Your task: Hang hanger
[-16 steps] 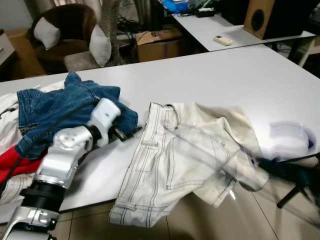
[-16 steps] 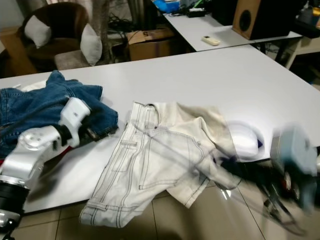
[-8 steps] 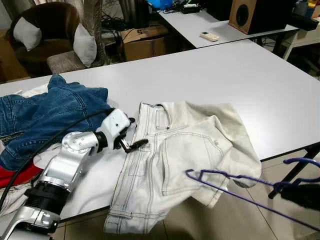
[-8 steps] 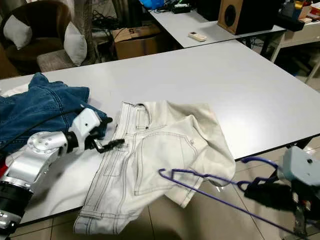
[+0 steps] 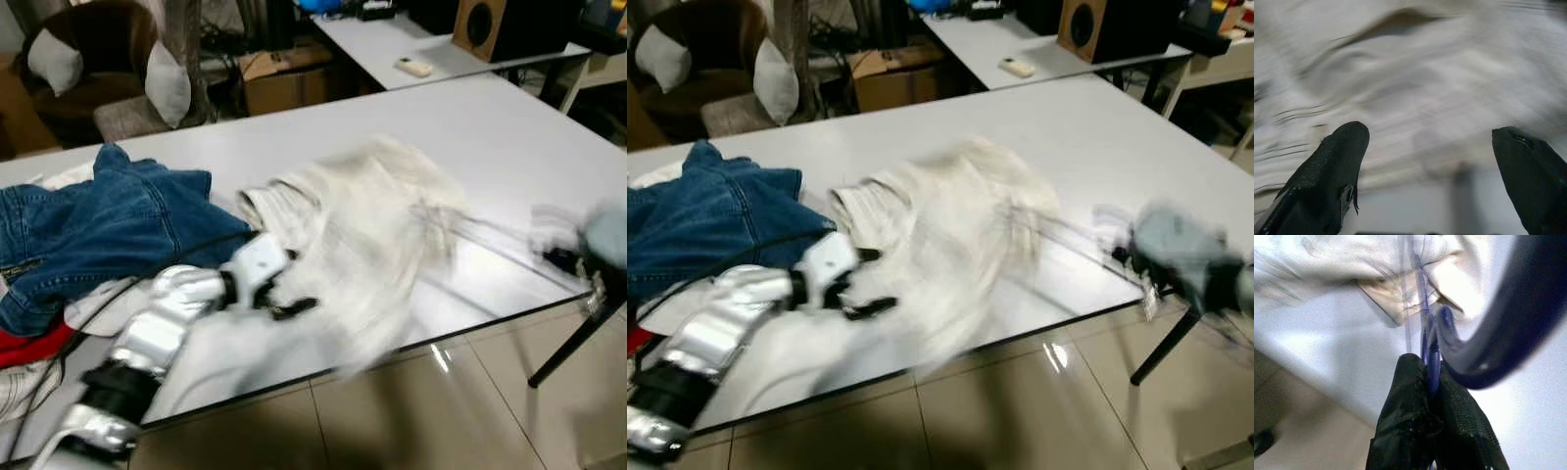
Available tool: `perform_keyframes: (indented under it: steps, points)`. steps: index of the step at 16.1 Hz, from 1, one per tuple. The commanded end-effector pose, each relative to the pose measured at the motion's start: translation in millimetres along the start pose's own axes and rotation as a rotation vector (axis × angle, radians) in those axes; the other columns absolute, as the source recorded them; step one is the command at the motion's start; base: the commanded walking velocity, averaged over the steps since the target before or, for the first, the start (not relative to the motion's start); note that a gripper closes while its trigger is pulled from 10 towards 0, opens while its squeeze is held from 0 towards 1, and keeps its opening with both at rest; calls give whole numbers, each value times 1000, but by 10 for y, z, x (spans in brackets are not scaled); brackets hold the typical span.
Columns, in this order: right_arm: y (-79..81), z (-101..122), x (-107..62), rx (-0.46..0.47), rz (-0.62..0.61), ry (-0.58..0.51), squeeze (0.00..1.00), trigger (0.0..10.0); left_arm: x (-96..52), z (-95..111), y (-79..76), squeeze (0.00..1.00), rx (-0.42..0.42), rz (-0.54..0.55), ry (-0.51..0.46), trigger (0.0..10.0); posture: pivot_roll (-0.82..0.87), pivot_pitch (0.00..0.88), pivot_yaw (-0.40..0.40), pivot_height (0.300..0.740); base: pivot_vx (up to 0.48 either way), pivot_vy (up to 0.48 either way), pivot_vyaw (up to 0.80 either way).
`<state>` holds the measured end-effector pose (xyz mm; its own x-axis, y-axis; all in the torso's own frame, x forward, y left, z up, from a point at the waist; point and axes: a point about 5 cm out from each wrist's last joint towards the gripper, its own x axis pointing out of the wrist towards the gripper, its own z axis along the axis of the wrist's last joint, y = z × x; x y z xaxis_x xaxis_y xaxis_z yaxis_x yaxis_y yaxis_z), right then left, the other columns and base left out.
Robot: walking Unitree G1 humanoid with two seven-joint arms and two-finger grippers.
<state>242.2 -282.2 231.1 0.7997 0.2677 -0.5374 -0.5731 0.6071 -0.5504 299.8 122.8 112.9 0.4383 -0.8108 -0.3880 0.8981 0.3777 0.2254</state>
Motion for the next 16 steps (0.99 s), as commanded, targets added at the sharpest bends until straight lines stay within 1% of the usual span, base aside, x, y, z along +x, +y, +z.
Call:
perform_keyframes:
  steps: [1, 2, 3, 5, 7, 8, 9, 10, 11, 12, 13, 14, 15, 16]
  points:
    - [-1, 8, 37, -28, -15, 0, 0, 10000, -16, 39, 31, 0, 19, -7, -4, 10000, -232, 0, 109, 740, 0, 0, 0]
    - [-30, 62, 129, -36, -44, -29, 0, 10000, 46, 82, -4, 0, 20, -29, -23, 10000, -232, 0, 112, 740, 0, 0, 0]
    - [-23, 150, 270, -43, -73, -80, 0, 10000, 165, 148, -66, 0, 23, -64, -50, 10000, -234, 0, 113, 740, 0, 0, 0]
    - [61, 258, 419, -33, -68, -141, 0, 10000, 349, 263, -148, 0, 21, -97, -97, 10000, -234, 0, 115, 740, 0, 0, 0]
    - [126, 292, 453, -41, -60, -163, 0, 10000, 467, 380, -225, 0, 12, -116, -162, 10000, -240, 0, 127, 740, 0, 0, 0]
    - [129, 267, 418, -49, -72, -153, 0, 10000, 522, 474, -253, 0, -3, -110, -220, 10000, -240, 0, 127, 740, 0, 0, 0]
    - [86, 230, 302, -60, -112, -126, 0, 10000, 488, 554, -182, 0, -22, -70, -283, 10000, -251, 0, 144, 740, 0, 0, 0]
    - [75, 226, 273, -66, -122, -119, 0, 10000, 470, 563, -156, 0, -26, -59, -293, 10000, -251, 0, 144, 740, 0, 0, 0]
    - [51, 257, 180, -64, -137, -123, 0, 10000, 394, 552, -66, 0, -40, -30, -299, 10000, -255, 0, 150, 740, 0, 0, 0]
    - [67, 342, 105, -43, -120, -167, 0, 10000, 293, 507, 29, 0, -39, 8, -284, 10000, -264, 0, 160, 740, 0, 0, 0]
    - [134, 451, 64, 11, -58, -248, 0, 10000, 196, 459, 102, 0, -31, 44, -261, 10000, -265, 0, 163, 740, 0, 0, 0]
    - [241, 536, 52, 16, 33, -299, 0, 10000, 81, 400, 158, 0, -19, 70, -231, 10000, -262, 0, 161, 740, 0, 0, 0]
    - [350, 600, 68, 1, 106, -332, 0, 10000, -41, 335, 217, 0, -12, 110, -197, 10000, -251, 0, 153, 740, 0, 0, 0]
    - [437, 657, 107, 32, 152, -378, 0, 10000, -138, 269, 255, 0, -13, 146, -167, 10000, -246, 0, 149, 740, 0, 0, 0]
